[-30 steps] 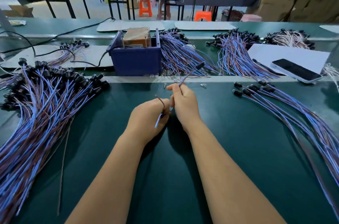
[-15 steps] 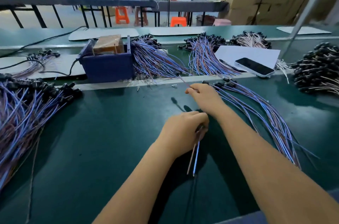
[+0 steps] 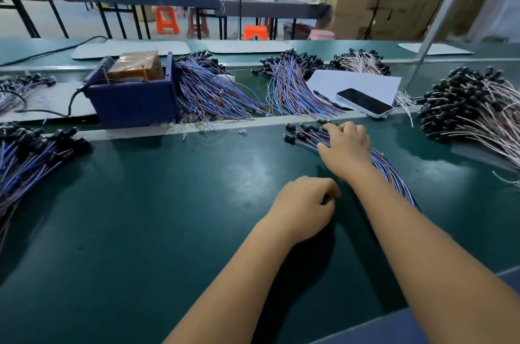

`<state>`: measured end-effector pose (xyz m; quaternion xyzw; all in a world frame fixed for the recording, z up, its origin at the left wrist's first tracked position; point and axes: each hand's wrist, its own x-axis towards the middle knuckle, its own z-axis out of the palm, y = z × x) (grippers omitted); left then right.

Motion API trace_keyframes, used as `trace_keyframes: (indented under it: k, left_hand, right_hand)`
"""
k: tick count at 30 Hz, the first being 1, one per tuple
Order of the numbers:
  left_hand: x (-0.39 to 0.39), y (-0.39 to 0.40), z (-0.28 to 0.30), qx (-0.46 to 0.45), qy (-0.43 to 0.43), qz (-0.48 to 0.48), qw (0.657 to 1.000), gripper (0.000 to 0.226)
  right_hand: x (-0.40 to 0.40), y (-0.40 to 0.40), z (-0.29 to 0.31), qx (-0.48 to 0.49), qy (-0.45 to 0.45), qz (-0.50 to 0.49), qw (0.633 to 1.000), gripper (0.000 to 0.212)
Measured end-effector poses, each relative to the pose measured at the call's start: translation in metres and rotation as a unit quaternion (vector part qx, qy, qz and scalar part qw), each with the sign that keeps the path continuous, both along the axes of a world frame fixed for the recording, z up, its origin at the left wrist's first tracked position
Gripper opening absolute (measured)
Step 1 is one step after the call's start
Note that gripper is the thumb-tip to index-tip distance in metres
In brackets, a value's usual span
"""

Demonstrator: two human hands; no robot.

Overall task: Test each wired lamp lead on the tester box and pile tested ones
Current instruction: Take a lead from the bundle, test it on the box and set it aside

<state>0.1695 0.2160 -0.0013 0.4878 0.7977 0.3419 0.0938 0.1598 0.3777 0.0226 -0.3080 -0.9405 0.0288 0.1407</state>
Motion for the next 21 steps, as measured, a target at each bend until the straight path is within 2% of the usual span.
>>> trace_keyframes:
  k: [3,5,7,11,13,16,21]
  left_hand:
    - [-0.015,-0.019,0.0,0.027,0.001,0.063,0.998,0.026]
    - [-0.028,-0.037,0.003,0.024,0.024,0.146,0.989,0.023]
    - [-0.046,-0.059,0.004,0.019,0.065,0.258,0.964,0.021]
    - [-0.081,-0.116,0.011,0.078,0.031,0.415,0.906,0.024]
    - [-0.095,-0.143,0.014,0.093,0.032,0.458,0.884,0.025]
    - [-0.114,-0.178,0.011,0.063,0.067,0.5,0.861,0.028]
    - [-0.131,-0.209,-0.004,0.023,0.065,0.523,0.849,0.032]
  right_hand:
    - [-0.013,-0.032,-0.005,-0.016,0.041,0.041,0.998,0.042]
    - [-0.025,-0.059,-0.01,-0.033,0.062,0.078,0.994,0.042]
    - [-0.038,-0.09,-0.016,-0.049,0.076,0.12,0.989,0.042]
    - [-0.066,-0.159,-0.028,-0.068,0.075,0.213,0.972,0.041]
    - [-0.082,-0.194,-0.029,-0.051,0.081,0.248,0.964,0.038]
    - [-0.103,-0.242,-0.027,-0.068,0.094,0.282,0.952,0.034]
    - [-0.117,-0.274,-0.037,-0.114,0.054,0.312,0.942,0.031]
